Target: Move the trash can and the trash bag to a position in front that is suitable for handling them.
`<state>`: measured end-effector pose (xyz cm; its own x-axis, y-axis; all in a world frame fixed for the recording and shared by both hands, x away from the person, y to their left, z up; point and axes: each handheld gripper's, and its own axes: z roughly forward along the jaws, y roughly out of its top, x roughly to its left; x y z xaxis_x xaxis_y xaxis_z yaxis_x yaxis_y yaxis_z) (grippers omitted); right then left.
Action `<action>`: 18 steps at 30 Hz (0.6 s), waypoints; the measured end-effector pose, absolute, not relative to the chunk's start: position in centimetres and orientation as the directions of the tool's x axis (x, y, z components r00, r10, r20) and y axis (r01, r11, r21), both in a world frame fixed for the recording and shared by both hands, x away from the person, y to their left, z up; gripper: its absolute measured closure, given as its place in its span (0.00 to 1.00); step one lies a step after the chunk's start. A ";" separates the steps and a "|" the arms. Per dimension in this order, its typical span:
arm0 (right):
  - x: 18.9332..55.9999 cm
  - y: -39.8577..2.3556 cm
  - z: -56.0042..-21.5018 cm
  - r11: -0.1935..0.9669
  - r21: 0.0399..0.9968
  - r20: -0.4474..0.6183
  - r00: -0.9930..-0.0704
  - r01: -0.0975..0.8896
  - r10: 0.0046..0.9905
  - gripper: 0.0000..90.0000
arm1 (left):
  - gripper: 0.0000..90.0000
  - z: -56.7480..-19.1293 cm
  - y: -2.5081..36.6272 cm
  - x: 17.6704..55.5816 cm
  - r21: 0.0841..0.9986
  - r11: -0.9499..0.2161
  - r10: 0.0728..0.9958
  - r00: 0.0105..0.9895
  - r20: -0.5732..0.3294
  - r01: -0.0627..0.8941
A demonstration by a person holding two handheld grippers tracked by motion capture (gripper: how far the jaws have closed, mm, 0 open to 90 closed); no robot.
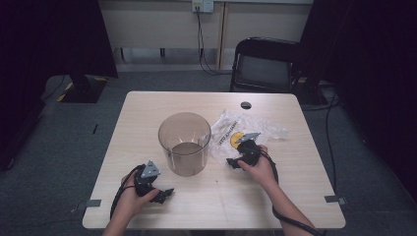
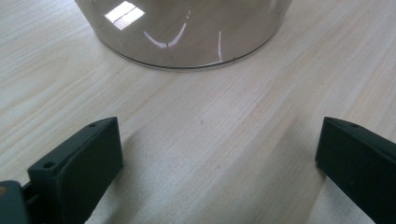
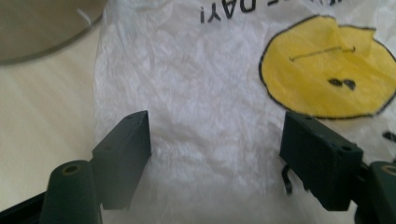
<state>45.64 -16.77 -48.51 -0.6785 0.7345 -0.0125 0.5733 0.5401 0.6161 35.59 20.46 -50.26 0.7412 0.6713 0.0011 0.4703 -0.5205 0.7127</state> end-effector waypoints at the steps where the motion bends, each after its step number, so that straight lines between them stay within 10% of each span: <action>1: 44.7 -18.0 -48.3 0.551 0.594 -0.005 -0.682 0.586 0.731 0.26 | 0.00 -50.3 20.5 35.6 0.713 -0.521 0.671 0.742 0.001 0.470; 11: 39.5 -23.2 -46.5 0.568 0.626 -0.044 -0.703 0.534 0.709 0.19 | 0.00 -50.3 20.5 35.6 0.711 -0.523 0.671 0.742 0.004 0.469; 18: 42.7 -22.4 -45.8 0.467 0.711 0.013 -0.674 0.525 0.739 0.17 | 0.00 -50.3 20.5 35.6 0.711 -0.524 0.669 0.743 0.003 0.469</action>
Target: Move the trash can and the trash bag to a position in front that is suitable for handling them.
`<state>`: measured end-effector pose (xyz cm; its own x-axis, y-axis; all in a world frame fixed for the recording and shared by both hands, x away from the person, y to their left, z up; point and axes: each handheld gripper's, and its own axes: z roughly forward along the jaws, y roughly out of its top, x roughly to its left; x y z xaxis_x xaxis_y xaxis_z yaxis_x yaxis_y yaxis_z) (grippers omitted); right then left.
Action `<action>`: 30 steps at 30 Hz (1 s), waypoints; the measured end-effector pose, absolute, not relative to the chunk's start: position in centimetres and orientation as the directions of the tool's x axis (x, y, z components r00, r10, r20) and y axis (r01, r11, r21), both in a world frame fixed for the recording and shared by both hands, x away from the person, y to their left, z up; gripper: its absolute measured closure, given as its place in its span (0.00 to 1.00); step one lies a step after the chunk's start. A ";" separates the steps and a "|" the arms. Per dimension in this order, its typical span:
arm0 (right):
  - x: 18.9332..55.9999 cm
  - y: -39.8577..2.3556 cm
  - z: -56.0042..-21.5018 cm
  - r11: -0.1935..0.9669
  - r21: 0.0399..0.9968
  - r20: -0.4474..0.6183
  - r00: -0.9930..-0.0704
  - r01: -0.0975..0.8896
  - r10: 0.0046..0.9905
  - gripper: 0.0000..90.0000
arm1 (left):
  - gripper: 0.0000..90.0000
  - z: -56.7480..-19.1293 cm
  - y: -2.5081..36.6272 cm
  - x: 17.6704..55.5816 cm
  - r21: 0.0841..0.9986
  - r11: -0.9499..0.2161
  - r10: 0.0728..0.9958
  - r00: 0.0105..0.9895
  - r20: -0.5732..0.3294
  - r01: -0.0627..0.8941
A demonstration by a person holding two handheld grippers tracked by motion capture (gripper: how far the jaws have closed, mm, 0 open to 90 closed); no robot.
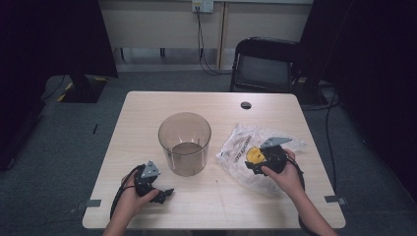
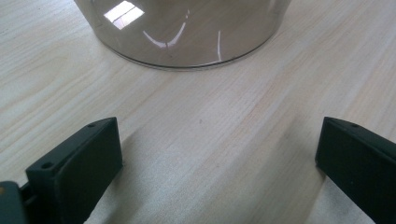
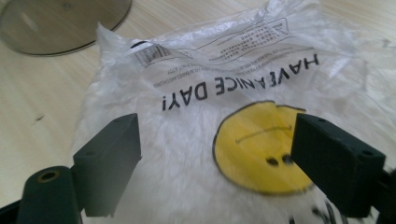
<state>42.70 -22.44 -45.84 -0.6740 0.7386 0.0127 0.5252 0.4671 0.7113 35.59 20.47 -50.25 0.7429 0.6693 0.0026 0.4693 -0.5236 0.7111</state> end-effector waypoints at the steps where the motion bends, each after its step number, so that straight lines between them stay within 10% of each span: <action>1: 43.2 -22.0 -46.3 0.477 0.710 -0.001 -0.677 0.518 0.736 0.17 | 0.00 -50.3 20.5 35.6 0.712 -0.523 0.669 0.743 0.003 0.469; 14: 43.8 -20.9 -49.2 0.511 0.658 0.000 -0.679 0.553 0.734 0.17 | 0.00 -50.3 20.4 35.5 0.712 -0.522 0.673 0.740 0.005 0.470; 23: 43.3 -21.6 -48.5 0.509 0.660 0.011 -0.685 0.552 0.728 0.74 | 0.00 -50.3 20.5 35.5 0.712 -0.522 0.672 0.741 0.004 0.470; 30: 43.1 -22.0 -48.6 0.476 0.676 0.061 -0.687 0.562 0.724 0.98 | 0.00 -50.3 20.5 35.5 0.712 -0.522 0.672 0.740 0.004 0.470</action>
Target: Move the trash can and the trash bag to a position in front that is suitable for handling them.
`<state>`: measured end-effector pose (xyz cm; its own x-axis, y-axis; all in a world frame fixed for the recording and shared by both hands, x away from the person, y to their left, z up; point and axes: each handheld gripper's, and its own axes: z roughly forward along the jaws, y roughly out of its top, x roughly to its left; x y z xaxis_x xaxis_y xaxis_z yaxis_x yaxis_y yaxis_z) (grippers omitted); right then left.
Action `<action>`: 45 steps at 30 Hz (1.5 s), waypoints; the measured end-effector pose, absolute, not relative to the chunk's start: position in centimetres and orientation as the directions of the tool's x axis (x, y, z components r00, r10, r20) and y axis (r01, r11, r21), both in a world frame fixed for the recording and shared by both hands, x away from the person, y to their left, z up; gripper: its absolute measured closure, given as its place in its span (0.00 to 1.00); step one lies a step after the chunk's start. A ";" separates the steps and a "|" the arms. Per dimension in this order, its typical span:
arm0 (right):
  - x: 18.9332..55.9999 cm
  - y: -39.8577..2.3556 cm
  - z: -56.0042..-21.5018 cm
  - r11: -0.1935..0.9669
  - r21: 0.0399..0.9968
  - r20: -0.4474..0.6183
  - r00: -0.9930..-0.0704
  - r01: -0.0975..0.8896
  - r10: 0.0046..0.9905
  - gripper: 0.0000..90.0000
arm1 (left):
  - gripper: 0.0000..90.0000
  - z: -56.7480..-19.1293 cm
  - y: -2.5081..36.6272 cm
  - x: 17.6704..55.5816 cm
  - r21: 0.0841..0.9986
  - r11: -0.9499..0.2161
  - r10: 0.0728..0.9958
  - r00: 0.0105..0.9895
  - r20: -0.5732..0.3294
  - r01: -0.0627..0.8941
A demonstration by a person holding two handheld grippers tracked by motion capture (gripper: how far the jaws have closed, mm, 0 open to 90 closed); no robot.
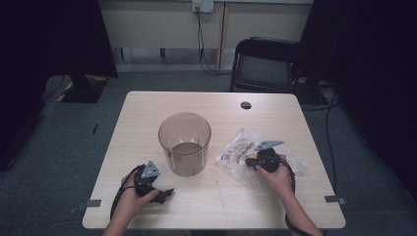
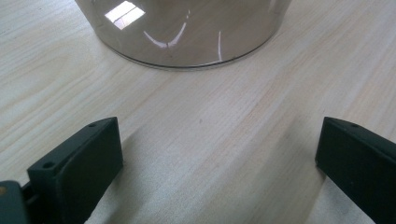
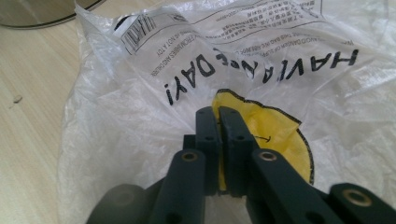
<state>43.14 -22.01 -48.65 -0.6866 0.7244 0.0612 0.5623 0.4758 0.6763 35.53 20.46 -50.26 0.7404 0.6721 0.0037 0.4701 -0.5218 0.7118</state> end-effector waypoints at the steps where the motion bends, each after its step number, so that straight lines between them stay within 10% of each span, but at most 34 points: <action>1: 43.1 -22.0 -48.6 0.476 0.676 0.061 -0.687 0.562 0.724 0.98 | 0.00 -50.3 20.5 35.5 0.712 -0.522 0.672 0.740 0.004 0.470; 45: 40.9 -22.2 -32.6 0.533 0.757 -0.014 -0.806 0.378 0.592 1.00 | 0.00 -50.3 20.5 35.5 0.711 -0.522 0.672 0.741 0.003 0.470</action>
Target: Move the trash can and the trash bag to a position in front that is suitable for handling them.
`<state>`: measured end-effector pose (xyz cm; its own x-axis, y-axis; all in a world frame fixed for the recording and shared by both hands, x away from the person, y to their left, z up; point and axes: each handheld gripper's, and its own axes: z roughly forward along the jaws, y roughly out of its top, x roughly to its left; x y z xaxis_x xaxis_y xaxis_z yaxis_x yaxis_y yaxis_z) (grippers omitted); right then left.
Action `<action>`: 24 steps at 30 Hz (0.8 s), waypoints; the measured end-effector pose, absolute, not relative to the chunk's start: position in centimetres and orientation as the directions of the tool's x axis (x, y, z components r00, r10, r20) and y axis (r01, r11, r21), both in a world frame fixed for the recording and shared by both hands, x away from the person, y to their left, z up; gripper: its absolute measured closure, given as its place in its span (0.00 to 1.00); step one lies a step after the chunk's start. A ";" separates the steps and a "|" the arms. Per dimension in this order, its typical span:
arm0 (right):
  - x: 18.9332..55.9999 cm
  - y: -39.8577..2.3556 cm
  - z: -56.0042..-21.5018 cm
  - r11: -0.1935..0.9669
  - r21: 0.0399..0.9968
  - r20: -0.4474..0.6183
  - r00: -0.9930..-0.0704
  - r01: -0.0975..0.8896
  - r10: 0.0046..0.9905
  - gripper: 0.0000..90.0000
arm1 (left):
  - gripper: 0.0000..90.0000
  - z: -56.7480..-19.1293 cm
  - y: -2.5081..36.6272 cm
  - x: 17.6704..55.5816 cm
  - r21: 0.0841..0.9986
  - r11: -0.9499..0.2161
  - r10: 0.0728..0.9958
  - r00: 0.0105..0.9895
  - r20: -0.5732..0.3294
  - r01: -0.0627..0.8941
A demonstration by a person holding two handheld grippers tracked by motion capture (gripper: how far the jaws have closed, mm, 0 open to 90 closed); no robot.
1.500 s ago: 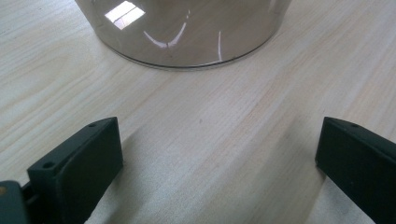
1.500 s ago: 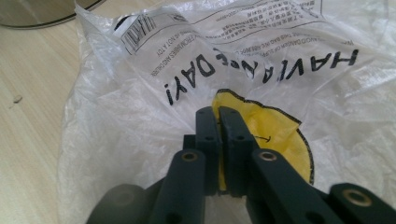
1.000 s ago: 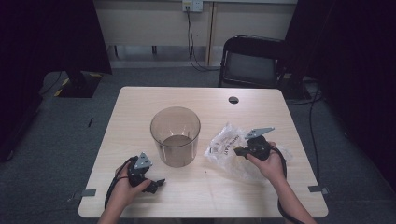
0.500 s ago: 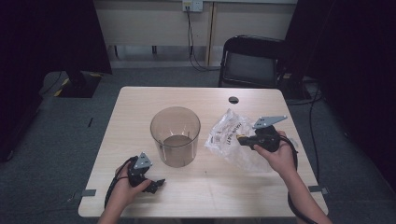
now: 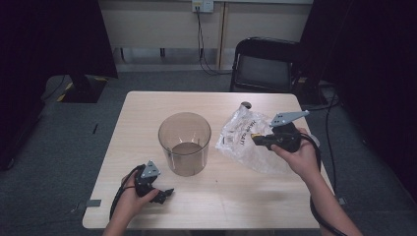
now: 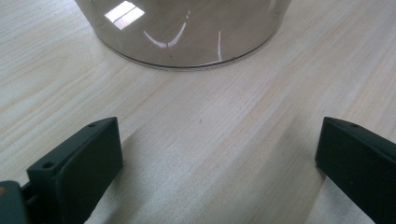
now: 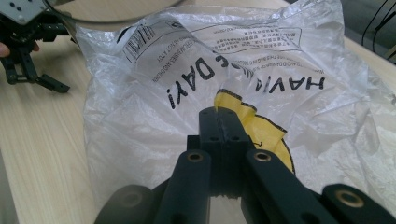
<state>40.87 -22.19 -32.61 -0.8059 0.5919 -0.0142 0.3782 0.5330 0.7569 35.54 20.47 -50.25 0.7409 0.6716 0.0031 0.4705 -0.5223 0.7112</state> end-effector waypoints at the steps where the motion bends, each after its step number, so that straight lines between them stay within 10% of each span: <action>1: 40.7 -21.8 -31.8 0.536 0.760 -0.024 -0.809 0.367 0.588 1.00 | 0.00 -50.3 20.5 35.5 0.711 -0.522 0.672 0.741 0.003 0.470; 24: 44.0 -11.2 -29.5 0.651 0.709 -0.099 -0.876 0.271 0.472 1.00 | 0.00 -50.2 20.5 35.5 0.712 -0.523 0.671 0.742 0.004 0.469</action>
<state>44.02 -11.19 -29.51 -0.8760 0.4721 -0.0989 0.2707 0.6508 0.7094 35.54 20.47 -50.23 0.7416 0.6708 0.0042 0.4689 -0.5228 0.7119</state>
